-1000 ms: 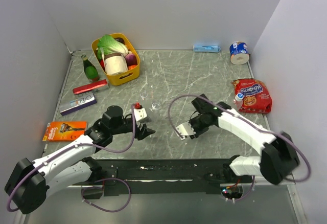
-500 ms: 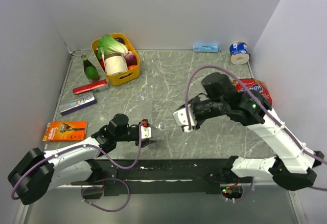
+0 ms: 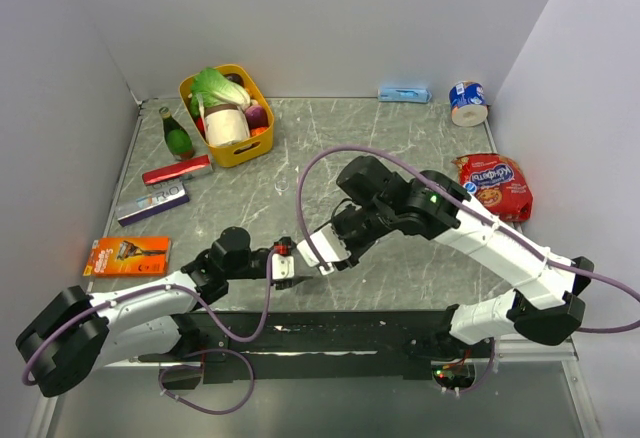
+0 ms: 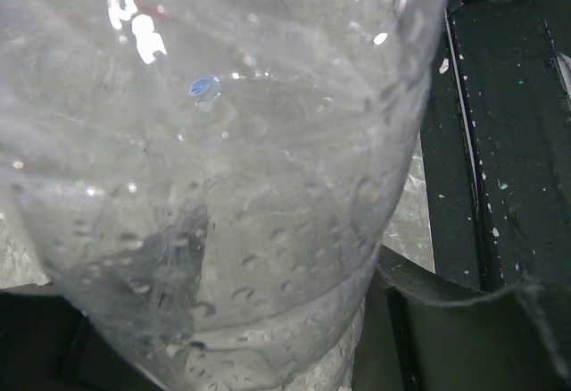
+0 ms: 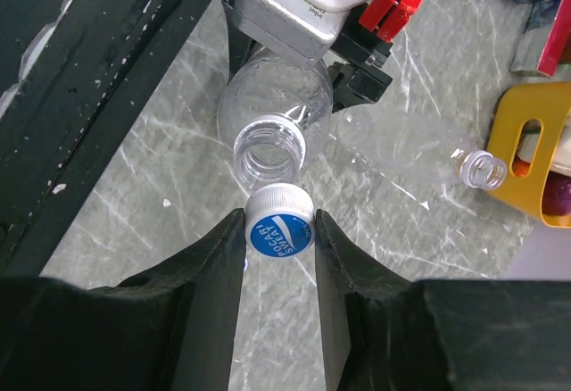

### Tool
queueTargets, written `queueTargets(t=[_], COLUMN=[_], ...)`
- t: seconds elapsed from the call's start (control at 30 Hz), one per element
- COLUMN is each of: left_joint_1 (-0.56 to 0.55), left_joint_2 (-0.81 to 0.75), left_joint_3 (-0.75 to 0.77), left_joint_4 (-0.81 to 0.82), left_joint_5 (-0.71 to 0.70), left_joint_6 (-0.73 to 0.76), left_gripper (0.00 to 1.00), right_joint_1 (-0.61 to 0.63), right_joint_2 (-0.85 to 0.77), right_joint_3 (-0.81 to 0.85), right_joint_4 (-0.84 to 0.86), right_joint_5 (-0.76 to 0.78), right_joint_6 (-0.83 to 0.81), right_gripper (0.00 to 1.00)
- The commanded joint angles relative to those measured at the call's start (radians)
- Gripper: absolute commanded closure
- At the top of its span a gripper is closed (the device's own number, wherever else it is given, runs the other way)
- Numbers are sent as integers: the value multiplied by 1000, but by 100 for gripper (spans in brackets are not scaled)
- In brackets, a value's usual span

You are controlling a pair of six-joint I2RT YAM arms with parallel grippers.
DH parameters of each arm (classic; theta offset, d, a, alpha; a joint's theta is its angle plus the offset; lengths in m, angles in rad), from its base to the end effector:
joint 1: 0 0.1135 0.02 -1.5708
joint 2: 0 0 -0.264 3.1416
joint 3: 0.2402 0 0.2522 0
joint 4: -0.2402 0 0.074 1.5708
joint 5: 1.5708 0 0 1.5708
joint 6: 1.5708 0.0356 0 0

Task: Screw on the bottle caps

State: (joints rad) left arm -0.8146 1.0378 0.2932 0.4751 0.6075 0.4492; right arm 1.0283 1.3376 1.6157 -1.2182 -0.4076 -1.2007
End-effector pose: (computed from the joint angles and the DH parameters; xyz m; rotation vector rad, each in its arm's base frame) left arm 0.1267 -0.1639 0.1915 1.4226 1.2096 -0.8111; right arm 0.1123 0.2137 0.4091 -2.2703 0.9305 0.4353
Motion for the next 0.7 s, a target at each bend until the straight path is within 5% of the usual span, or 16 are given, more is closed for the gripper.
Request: queueTargets(t=[0.0, 0.67], left_joint_1=[-8, -9], left_joint_2=[-7, 24], left_joint_3=[3, 81], left_joint_4=[76, 49], left_joint_5=[41, 35], left_joint_6=[28, -81], left_gripper=[99, 99], right_joint_1=[21, 79], right_joint_2=[-2, -8], right_joint_3=[36, -7], right_joint_4=[-4, -7], right_joint_5=[10, 33], right_joint_6=[-19, 29], right_gripper=[79, 77])
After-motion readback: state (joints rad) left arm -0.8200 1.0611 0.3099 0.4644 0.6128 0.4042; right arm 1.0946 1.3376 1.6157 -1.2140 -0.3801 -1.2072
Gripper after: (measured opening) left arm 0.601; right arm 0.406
